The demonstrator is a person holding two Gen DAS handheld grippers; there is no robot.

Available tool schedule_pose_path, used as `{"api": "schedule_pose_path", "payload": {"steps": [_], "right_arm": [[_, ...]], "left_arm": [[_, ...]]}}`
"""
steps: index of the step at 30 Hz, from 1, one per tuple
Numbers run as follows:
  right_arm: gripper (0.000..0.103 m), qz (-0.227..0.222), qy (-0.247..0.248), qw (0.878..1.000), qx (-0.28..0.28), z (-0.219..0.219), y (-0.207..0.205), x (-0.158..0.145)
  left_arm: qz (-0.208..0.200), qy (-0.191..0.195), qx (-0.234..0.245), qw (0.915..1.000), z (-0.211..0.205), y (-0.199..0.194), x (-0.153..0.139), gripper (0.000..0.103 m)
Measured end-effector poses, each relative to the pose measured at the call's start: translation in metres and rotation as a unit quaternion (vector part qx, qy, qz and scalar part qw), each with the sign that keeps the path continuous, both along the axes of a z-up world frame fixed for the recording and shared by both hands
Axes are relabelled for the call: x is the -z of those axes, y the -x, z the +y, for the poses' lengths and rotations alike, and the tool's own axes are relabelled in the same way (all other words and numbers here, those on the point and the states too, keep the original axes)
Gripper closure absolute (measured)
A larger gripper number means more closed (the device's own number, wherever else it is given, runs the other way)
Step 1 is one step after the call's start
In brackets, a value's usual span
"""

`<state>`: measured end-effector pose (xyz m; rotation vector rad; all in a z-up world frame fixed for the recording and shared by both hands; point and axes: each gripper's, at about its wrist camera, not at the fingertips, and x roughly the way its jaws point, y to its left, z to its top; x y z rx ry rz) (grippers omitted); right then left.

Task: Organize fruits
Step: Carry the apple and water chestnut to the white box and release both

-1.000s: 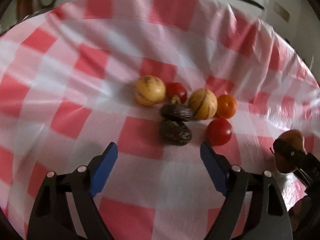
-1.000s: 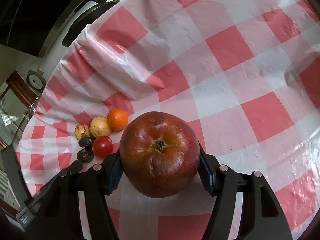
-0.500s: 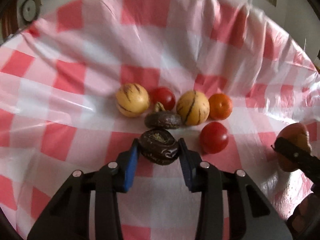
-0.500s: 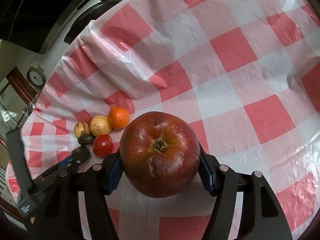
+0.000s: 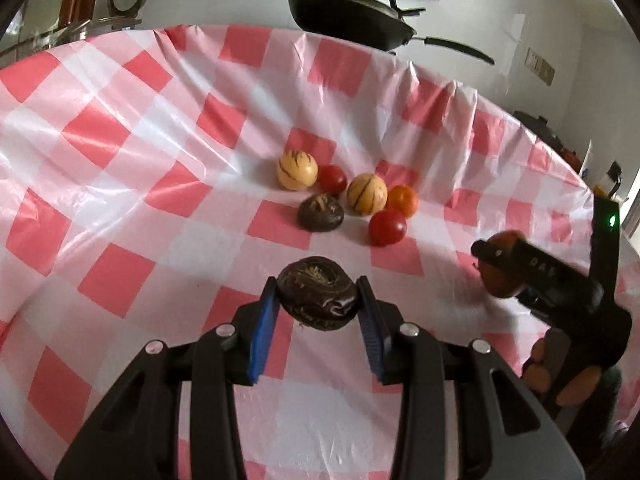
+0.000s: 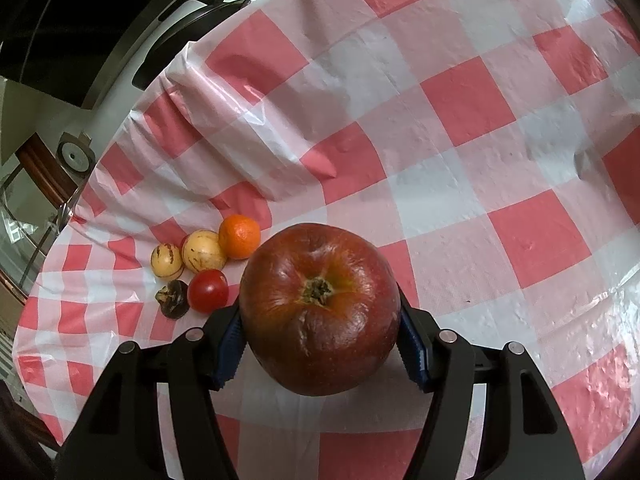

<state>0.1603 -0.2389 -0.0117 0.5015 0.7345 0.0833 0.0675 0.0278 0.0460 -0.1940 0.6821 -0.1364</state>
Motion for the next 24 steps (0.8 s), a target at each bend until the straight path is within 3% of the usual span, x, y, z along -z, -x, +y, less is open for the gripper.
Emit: {"api": "schedule_pose_path", "payload": {"steps": [4, 16, 21, 24], "right_arm": [[0.039, 0.001, 0.001, 1.0, 0.0, 0.0, 0.0, 0.0], [0.039, 0.005, -0.006, 1.0, -0.014, 0.002, 0.002, -0.002], [0.039, -0.014, -0.037, 0.999, -0.008, 0.0, 0.05, -0.006], [0.039, -0.011, -0.026, 0.999, -0.031, 0.017, 0.084, -0.007]], "left_arm": [[-0.021, -0.015, -0.01, 0.9996, 0.003, 0.003, -0.005, 0.064], [0.004, 0.017, -0.036, 0.9992, 0.023, -0.006, 0.001, 0.064], [0.0, 0.031, -0.061, 0.9977, 0.045, 0.024, -0.002, 0.064], [-0.016, 0.025, -0.071, 0.997, 0.054, 0.053, -0.006, 0.064]]}}
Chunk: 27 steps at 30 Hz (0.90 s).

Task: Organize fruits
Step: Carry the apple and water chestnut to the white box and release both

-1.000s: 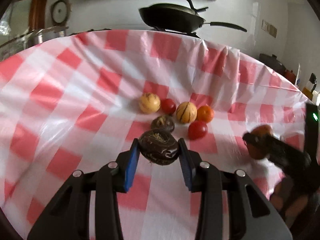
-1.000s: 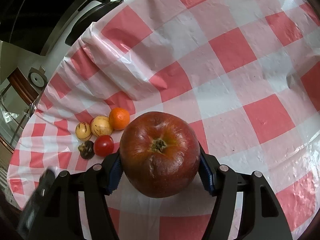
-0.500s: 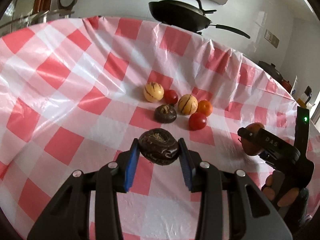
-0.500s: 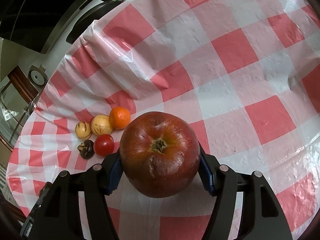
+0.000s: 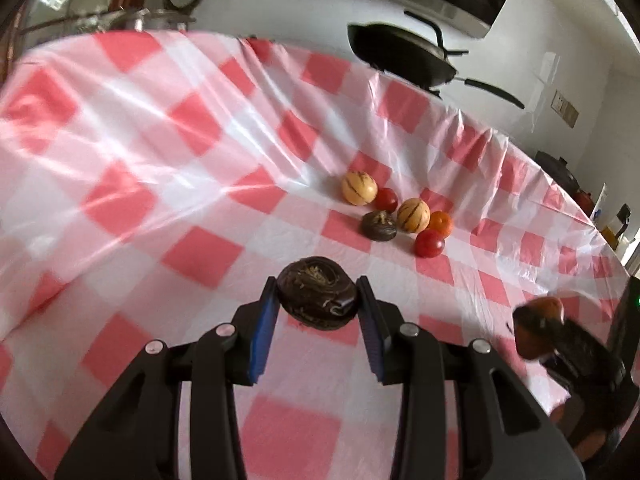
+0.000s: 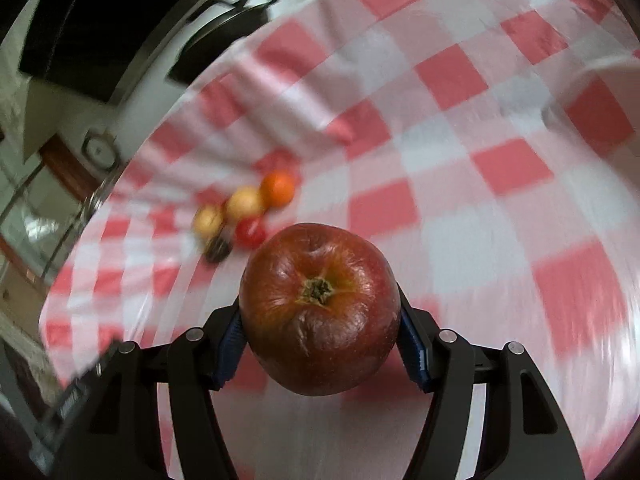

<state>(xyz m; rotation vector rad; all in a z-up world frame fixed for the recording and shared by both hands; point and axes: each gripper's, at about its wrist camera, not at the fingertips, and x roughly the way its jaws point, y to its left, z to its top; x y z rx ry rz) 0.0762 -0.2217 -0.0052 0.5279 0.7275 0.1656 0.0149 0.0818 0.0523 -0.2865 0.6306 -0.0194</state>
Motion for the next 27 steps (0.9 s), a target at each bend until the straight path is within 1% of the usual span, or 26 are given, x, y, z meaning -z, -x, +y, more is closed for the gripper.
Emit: {"api": "schedule_pose_path", "payload": {"steps": [5, 10, 11, 15, 17, 21, 23, 27], "right_arm": [[0.039, -0.01, 0.019, 0.998, -0.067, 0.048, 0.062, -0.005], [0.039, -0.029, 0.045, 0.99, -0.134, 0.095, 0.117, -0.013], [0.039, -0.033, 0.051, 0.987, -0.15, 0.105, 0.128, -0.014], [0.039, -0.033, 0.06, 0.978, -0.195, 0.133, 0.152, -0.012], [0.039, -0.031, 0.07, 0.974, -0.213, 0.147, 0.16, -0.01], [0.039, -0.039, 0.082, 0.964, -0.249, 0.169, 0.176, -0.012], [0.039, -0.047, 0.093, 0.957, -0.271, 0.185, 0.186, -0.012], [0.039, -0.049, 0.105, 0.947, -0.299, 0.205, 0.198, -0.011]], "left_arm": [[-0.01, 0.002, -0.005, 0.9999, 0.013, 0.05, 0.0, 0.064], [-0.016, -0.002, -0.008, 0.9998, 0.033, 0.098, -0.003, 0.064], [-0.021, -0.01, -0.01, 0.9997, 0.039, 0.109, -0.006, 0.064], [-0.033, -0.028, -0.022, 0.9988, 0.061, 0.14, -0.013, 0.064], [-0.029, -0.039, -0.03, 0.9984, 0.073, 0.153, -0.011, 0.064], [-0.023, -0.043, -0.046, 0.9977, 0.096, 0.177, -0.004, 0.064], [-0.022, -0.046, -0.056, 0.9972, 0.108, 0.189, -0.001, 0.064], [-0.021, -0.053, -0.076, 0.9955, 0.132, 0.213, 0.0, 0.064]]}}
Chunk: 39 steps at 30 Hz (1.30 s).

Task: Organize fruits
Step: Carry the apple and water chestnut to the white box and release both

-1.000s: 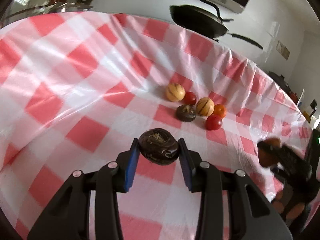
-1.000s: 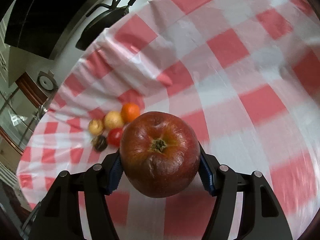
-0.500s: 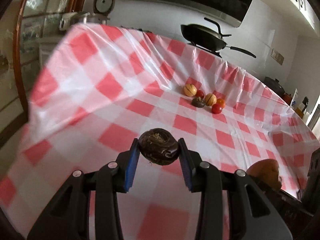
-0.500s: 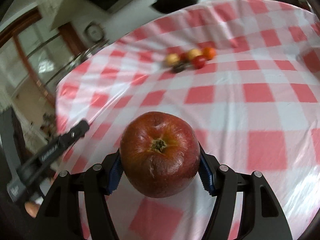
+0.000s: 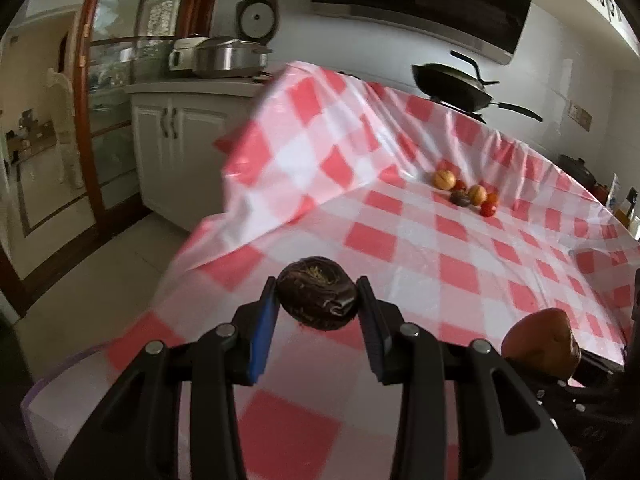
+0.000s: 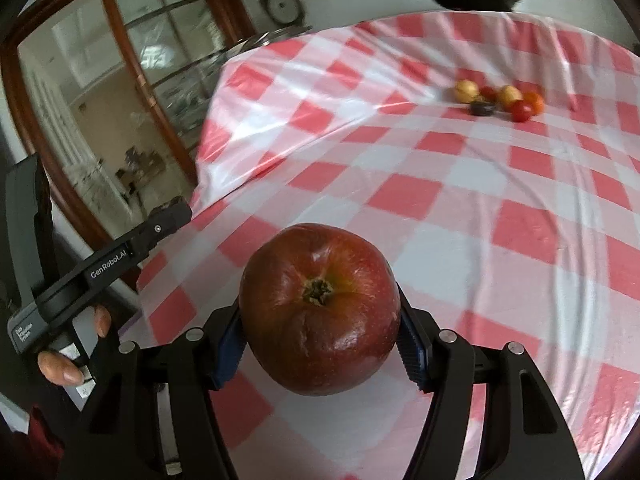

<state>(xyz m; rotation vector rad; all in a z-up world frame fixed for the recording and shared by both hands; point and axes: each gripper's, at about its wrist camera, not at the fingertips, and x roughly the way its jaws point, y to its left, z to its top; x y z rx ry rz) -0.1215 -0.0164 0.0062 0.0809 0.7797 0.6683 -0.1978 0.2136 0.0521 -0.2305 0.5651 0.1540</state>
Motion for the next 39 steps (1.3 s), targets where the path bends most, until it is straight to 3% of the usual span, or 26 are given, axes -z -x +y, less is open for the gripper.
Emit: {"api": "schedule_pose_path", "payload": {"steps": [12, 17, 21, 23, 28, 32, 39], "right_arm": [[0.039, -0.028, 0.038, 0.992, -0.119, 0.07, 0.051, 0.001], [0.039, -0.062, 0.063, 0.976, -0.2, 0.104, 0.09, 0.002], [0.039, -0.089, 0.086, 0.957, -0.263, 0.131, 0.12, 0.006], [0.039, -0.089, 0.097, 0.948, -0.292, 0.146, 0.131, 0.011], [0.039, -0.057, 0.126, 0.923, -0.359, 0.185, 0.15, 0.041], [0.039, -0.037, 0.193, 0.899, -0.391, 0.222, 0.161, 0.083], [0.039, -0.003, 0.247, 0.892, -0.38, 0.267, 0.15, 0.129]], "left_arm": [[0.0, 0.003, -0.061, 0.9981, 0.061, 0.045, 0.009, 0.064], [-0.006, -0.004, -0.101, 0.9948, 0.092, 0.074, 0.008, 0.064], [0.014, -0.017, -0.142, 0.9896, 0.125, 0.097, 0.019, 0.064], [0.033, -0.013, -0.158, 0.9869, 0.142, 0.104, 0.029, 0.064], [0.122, -0.01, -0.169, 0.9779, 0.175, 0.105, 0.078, 0.064], [0.173, 0.008, -0.175, 0.9692, 0.191, 0.103, 0.118, 0.064], [0.236, 0.056, -0.195, 0.9505, 0.22, 0.093, 0.177, 0.064]]}}
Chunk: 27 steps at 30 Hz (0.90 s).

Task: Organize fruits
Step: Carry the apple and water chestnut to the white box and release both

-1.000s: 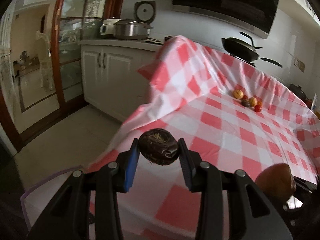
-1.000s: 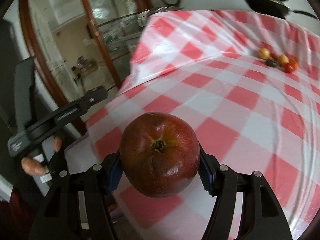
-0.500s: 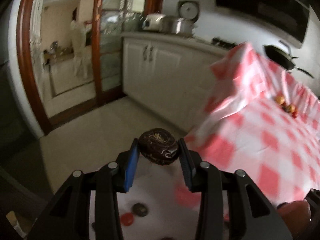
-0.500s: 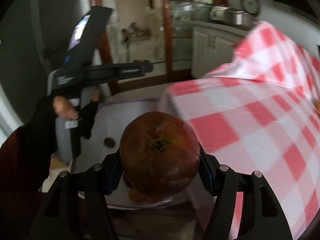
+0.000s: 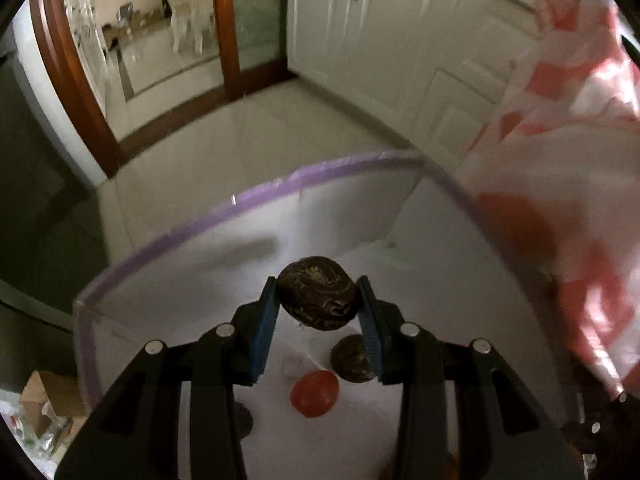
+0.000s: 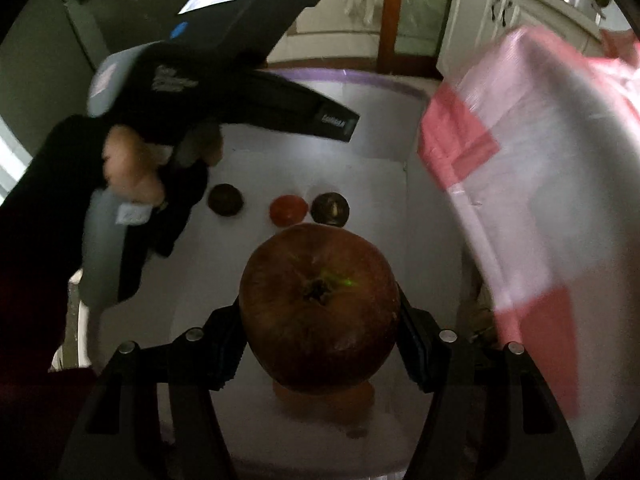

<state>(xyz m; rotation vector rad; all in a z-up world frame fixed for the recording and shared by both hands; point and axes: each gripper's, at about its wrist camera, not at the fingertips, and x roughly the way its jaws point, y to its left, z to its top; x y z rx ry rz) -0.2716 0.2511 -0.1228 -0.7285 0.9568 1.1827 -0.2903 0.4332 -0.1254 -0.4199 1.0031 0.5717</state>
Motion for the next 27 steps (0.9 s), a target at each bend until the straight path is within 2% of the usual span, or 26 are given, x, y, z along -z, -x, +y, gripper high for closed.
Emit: {"api": "schedule_pose_path", "payload": {"steps": [4, 8, 16, 19, 21, 24, 27], "right_arm": [[0.039, 0.001, 0.021, 1.0, 0.018, 0.022, -0.01, 0.018], [0.039, -0.005, 0.042, 0.999, 0.02, 0.036, -0.013, 0.033], [0.039, -0.006, 0.081, 0.997, 0.009, 0.041, -0.016, 0.045], [0.039, -0.003, 0.084, 0.996, 0.007, 0.04, -0.016, 0.045], [0.039, -0.004, 0.083, 0.997, 0.007, 0.038, -0.013, 0.043], [0.038, -0.013, 0.083, 0.996, 0.0, 0.033, -0.008, 0.038], [0.039, -0.023, 0.074, 0.997, -0.012, 0.032, -0.004, 0.035]], "left_arm": [[0.017, 0.017, -0.029, 0.9993, 0.013, 0.004, 0.021, 0.064], [0.023, 0.021, -0.057, 0.9979, 0.024, 0.006, 0.028, 0.064], [0.032, 0.016, -0.062, 0.9974, 0.021, 0.009, 0.03, 0.063], [0.032, 0.01, -0.062, 0.9975, 0.019, 0.009, 0.03, 0.053], [0.029, 0.012, -0.066, 0.9974, 0.019, 0.01, 0.03, 0.04], [0.014, 0.014, -0.072, 0.9972, 0.019, 0.016, 0.026, 0.027], [0.009, 0.002, -0.074, 0.9972, 0.018, 0.019, 0.016, 0.023]]}}
